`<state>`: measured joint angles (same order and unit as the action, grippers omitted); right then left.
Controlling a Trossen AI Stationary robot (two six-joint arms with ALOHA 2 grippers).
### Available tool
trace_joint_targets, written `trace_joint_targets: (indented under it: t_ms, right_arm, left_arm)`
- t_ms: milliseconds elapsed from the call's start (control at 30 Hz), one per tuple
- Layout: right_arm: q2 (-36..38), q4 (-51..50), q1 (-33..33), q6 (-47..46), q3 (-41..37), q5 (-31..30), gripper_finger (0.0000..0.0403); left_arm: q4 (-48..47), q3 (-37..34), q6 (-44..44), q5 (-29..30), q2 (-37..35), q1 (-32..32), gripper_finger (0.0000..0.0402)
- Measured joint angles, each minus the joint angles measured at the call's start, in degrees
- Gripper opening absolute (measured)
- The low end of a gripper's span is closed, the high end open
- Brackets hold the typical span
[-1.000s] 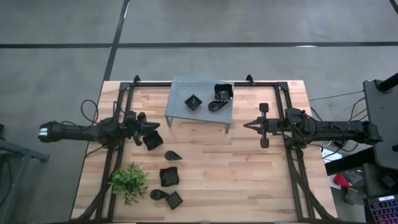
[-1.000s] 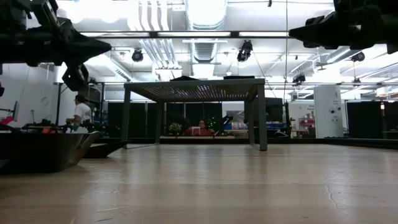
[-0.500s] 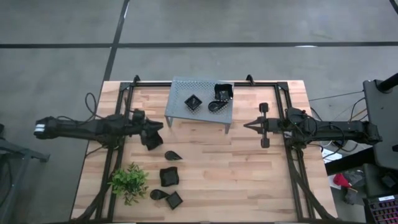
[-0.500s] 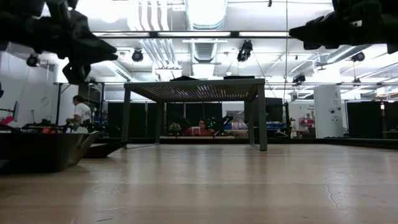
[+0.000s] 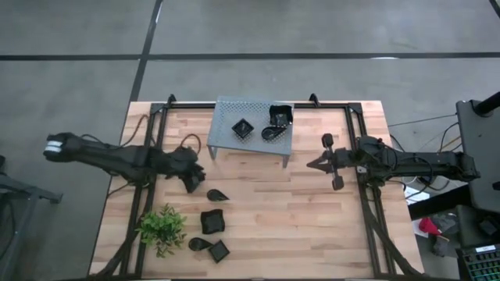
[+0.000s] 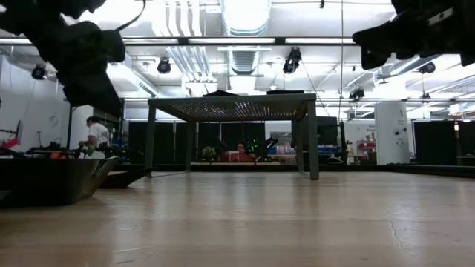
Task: Pick & Place Mini shaped plates
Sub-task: Stack the black distorted square plate on top of the other black distorted square plate on the shelf
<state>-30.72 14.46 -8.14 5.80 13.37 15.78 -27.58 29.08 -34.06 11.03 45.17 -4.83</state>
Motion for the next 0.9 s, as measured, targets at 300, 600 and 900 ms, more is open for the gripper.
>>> trace_joint_targets:
  t_ms: [300, 600, 900]
  right_arm:
    - [1.1, -0.7, -0.2, -2.2, 0.0, 3.8, 0.0009]
    - [7.9, -0.6, -0.2, -3.2, 0.0, 3.7, 0.0008]
    - [13.6, -2.1, -0.2, -5.9, 0.0, 3.6, 0.0008]
  left_arm:
    - [-8.8, 7.2, -7.8, 3.0, 9.3, -6.7, 0.0115]
    - [-17.1, 10.1, -12.9, 4.7, 16.0, -10.6, 0.0115]
    - [-17.4, 10.0, -15.1, 5.2, 21.1, -11.6, 0.0115]
